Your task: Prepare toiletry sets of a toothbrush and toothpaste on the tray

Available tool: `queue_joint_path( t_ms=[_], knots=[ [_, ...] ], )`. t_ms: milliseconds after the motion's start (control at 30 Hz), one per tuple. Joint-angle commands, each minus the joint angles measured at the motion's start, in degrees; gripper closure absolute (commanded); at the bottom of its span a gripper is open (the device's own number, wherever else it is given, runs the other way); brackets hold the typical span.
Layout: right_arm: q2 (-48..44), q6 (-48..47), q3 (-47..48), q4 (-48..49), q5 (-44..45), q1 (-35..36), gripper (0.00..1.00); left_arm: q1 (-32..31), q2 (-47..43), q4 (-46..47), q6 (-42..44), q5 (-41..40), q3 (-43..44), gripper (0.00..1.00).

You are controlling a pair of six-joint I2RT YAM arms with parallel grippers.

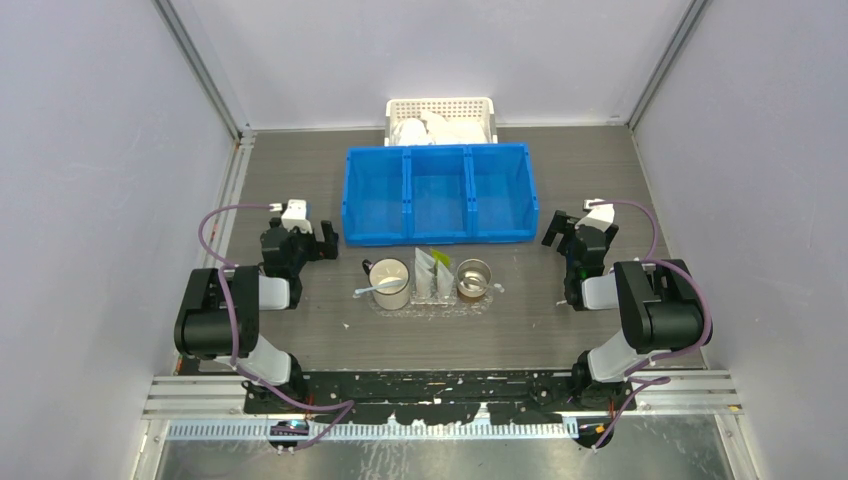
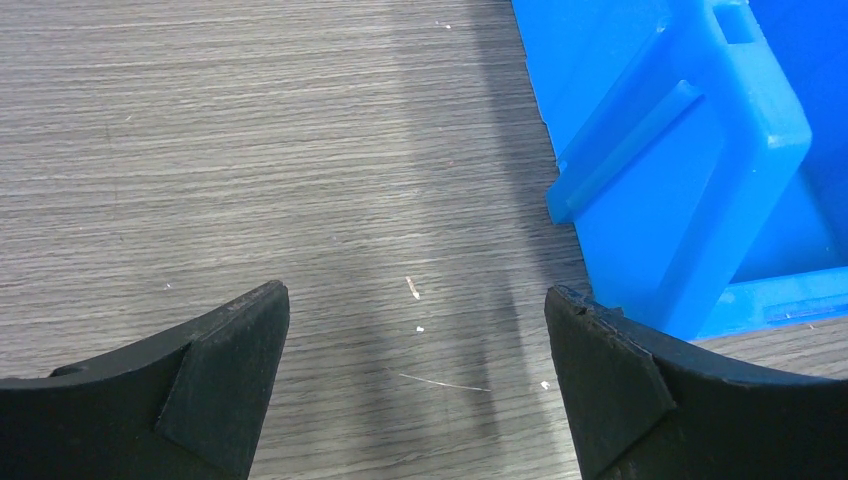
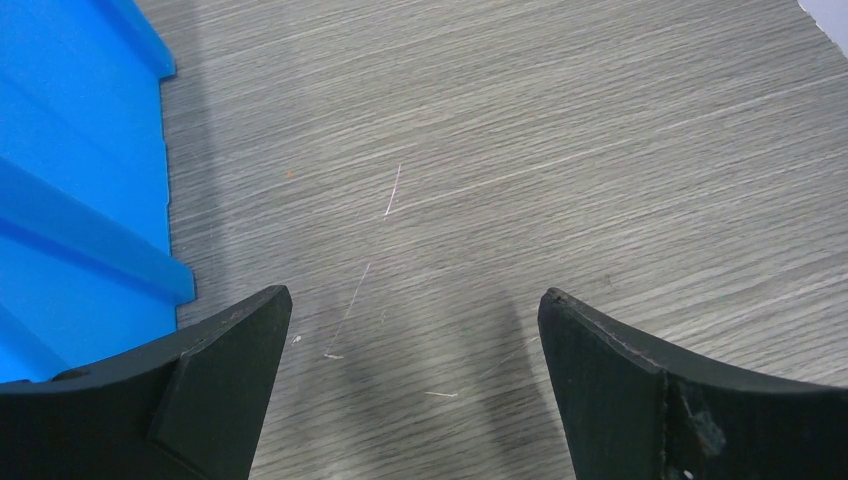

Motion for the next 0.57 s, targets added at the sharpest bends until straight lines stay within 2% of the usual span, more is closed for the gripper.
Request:
queue_joint_path(
  t_ms=[0, 533],
  knots=[
    [-0.2, -0.5, 1.2, 1.9, 0.0, -0.1, 0.00, 0.3, 0.0, 4.0, 0.8, 0.6, 0.3, 0.00],
    [-0.1, -0.5, 1.4, 1.7, 0.0, -0.2, 0.01, 0.3, 0.0, 4.0, 0.9, 0.6, 0.4, 0.00]
  ],
)
